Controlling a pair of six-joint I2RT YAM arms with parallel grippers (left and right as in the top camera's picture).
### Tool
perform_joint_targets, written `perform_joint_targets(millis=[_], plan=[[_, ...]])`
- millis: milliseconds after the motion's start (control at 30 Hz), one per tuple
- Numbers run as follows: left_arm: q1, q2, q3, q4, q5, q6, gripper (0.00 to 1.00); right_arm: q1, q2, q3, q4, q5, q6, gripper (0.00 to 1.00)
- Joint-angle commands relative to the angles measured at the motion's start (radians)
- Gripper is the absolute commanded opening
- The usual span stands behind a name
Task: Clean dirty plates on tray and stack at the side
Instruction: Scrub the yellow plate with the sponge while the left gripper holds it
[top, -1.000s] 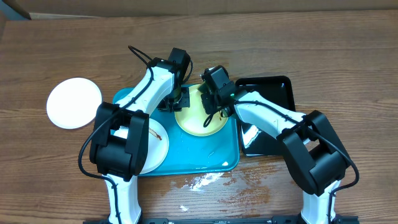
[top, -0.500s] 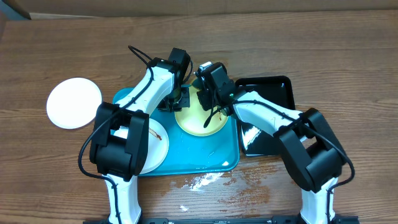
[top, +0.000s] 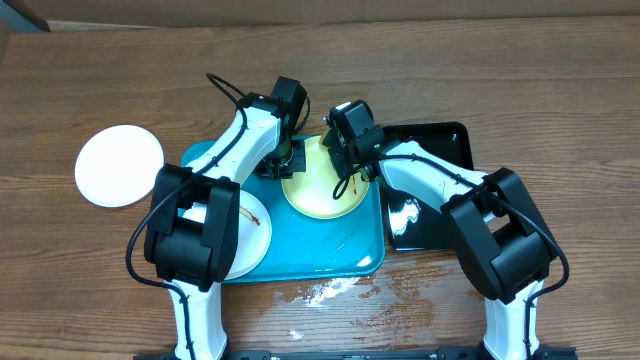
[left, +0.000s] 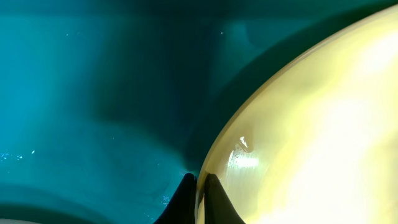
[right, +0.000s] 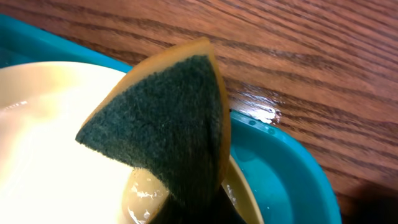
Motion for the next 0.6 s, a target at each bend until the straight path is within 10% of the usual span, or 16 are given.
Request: perform_joint_targets(millis=[0, 567], plan=[[0.004, 0.005, 0.006, 0.016, -0.026, -0.010, 0.04, -0.013, 0.002, -0.002, -0.054, -0.008, 0.000, 0.04], [0.013, 0.005, 0.006, 0.040, -0.025, -0.056, 0.04, -0.008, 0.002, -0.002, -0.225, -0.131, 0.303, 0.04]])
